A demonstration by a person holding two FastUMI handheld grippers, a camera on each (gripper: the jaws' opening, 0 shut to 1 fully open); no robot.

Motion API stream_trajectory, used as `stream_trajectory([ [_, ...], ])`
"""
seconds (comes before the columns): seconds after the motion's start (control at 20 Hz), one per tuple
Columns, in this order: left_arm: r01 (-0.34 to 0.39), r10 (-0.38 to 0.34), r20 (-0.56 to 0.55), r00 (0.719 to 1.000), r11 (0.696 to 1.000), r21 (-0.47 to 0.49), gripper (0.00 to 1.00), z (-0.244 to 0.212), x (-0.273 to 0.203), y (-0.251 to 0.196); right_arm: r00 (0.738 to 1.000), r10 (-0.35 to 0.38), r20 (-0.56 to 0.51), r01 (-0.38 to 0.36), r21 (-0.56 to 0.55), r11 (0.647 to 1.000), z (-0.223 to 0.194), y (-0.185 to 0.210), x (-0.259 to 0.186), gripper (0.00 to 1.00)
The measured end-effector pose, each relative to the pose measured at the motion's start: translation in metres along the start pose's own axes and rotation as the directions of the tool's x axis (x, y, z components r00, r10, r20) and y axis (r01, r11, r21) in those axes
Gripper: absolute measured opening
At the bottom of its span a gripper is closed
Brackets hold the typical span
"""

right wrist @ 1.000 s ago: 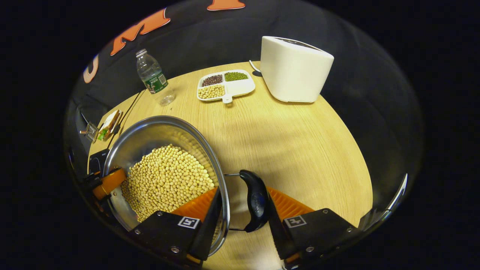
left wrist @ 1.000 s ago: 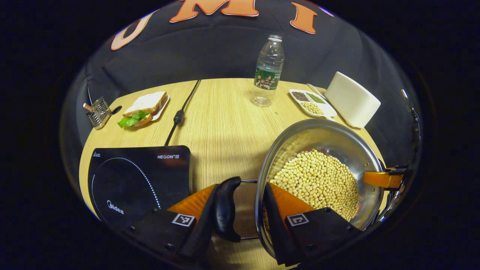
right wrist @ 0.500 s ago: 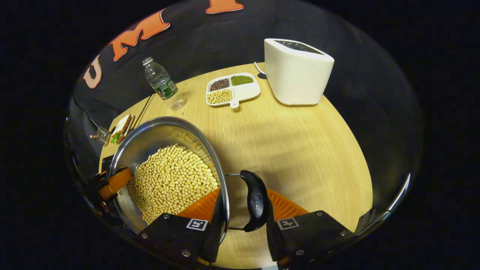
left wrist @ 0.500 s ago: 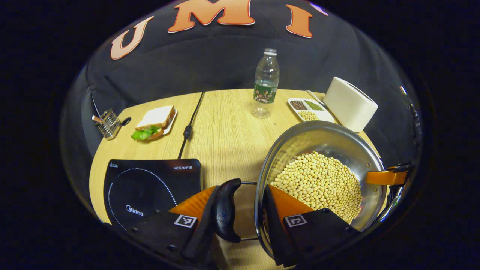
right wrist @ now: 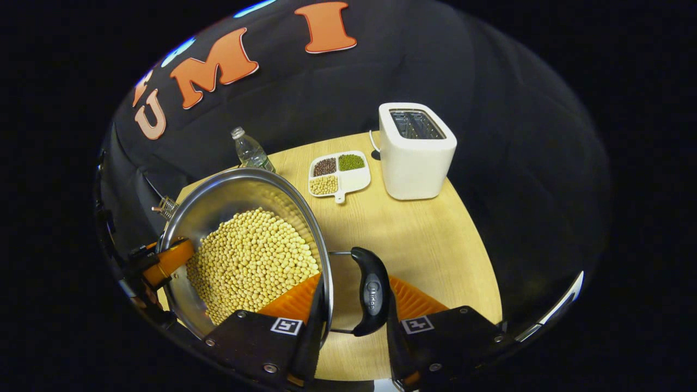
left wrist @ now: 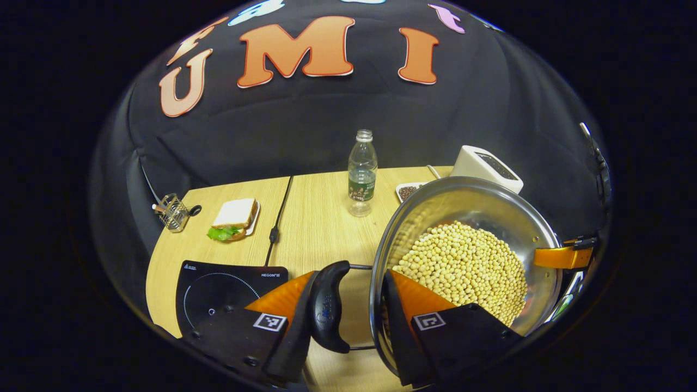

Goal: First push the handle of the pot to place it horizontally, then grasp the pot with both hands and set it on the induction cooktop.

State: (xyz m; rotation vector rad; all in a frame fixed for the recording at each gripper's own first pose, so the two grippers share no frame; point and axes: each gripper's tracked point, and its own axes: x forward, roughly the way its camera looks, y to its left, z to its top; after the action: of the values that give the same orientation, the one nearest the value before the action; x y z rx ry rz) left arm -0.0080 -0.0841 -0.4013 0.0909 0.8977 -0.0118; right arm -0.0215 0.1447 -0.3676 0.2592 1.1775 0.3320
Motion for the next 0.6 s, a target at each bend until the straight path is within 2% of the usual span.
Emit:
stream_trajectory([
  [0.3, -0.057, 0.058, 0.017, 0.998, 0.998, -0.031, 0.70, 0.003, -0.029, 0.012, 0.999, 0.033, 0.013, -0.032, -0.045, 0.998, 0.008, 0.011, -0.016, 0.52],
  [0.6, -0.054, 0.055, 0.020, 0.998, 0.998, -0.029, 0.70, 0.012, -0.034, 0.069, 0.999, 0.028, 0.022, -0.027, -0.047, 0.999, 0.014, 0.071, -0.021, 0.52],
])
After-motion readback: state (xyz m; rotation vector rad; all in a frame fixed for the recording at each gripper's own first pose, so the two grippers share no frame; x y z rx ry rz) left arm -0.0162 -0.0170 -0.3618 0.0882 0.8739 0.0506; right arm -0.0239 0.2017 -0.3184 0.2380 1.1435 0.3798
